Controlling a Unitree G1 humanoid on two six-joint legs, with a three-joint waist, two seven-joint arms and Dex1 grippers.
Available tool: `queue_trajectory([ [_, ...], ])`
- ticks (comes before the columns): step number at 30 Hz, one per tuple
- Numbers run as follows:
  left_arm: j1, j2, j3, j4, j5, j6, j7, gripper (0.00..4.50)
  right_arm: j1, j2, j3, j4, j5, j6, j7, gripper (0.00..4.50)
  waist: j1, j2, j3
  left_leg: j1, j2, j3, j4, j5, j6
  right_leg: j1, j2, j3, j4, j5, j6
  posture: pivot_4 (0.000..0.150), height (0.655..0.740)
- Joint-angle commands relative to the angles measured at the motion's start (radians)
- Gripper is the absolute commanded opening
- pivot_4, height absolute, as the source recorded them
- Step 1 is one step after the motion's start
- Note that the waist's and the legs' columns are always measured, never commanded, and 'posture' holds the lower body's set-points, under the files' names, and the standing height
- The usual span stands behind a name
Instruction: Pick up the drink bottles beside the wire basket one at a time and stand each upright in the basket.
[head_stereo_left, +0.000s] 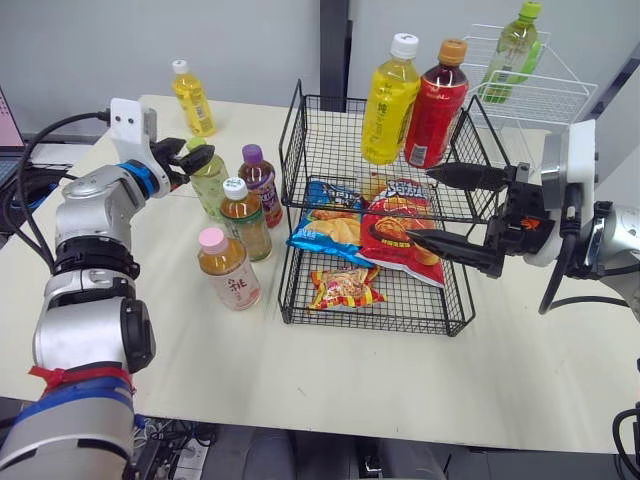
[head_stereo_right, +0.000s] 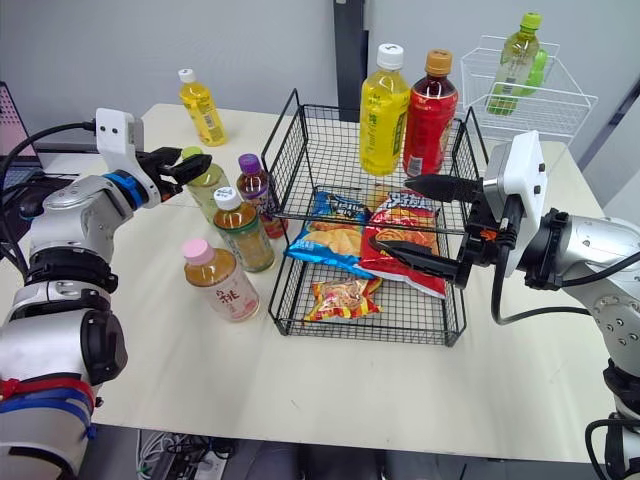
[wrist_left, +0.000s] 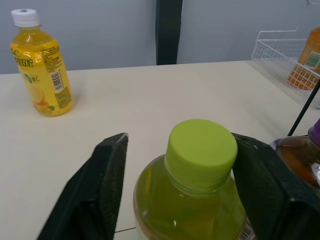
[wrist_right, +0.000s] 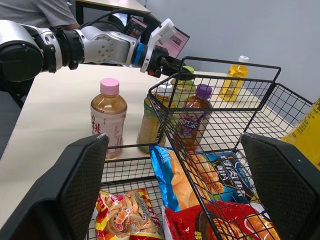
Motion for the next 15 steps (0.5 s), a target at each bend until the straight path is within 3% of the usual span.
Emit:
queue_trajectory([
  [1,-0.035,0.004,-0.011,0.004,0.024,-0.046,-0.009,1.63,-0.018,-0.003,-0.027,-0.025,0.023,-0.002,-0.004,4.50,-0.001,0.000,0.000,0.000,0.000,0.000,0.000,0.000,0.000,0.000,0.000,0.000,0.000,0.000,0.000,0.150,0.6736],
  [3,-0.038,0.006,-0.009,0.012,0.033,-0.061,-0.008,1.35,-0.018,-0.005,-0.029,-0.026,0.024,0.000,-0.004,4.50,-0.001,0.000,0.000,0.000,0.000,0.000,0.000,0.000,0.000,0.000,0.000,0.000,0.000,0.000,0.000,0.150,0.6736],
  [11,-0.018,0.023,0.005,-0.027,0.029,-0.091,-0.045,1.35,-0.011,-0.007,-0.034,-0.030,0.024,-0.002,-0.003,4.50,-0.001,0.000,0.000,0.000,0.000,0.000,0.000,0.000,0.000,0.000,0.000,0.000,0.000,0.000,0.000,0.150,0.6736],
  [15,0.032,0.062,0.040,-0.159,-0.012,-0.044,-0.073,1.35,-0.008,0.000,-0.042,-0.040,0.022,-0.008,-0.019,4.50,-0.003,0.000,0.000,0.000,0.000,0.000,0.000,0.000,0.000,0.000,0.000,0.000,0.000,0.000,0.000,0.150,0.6736],
])
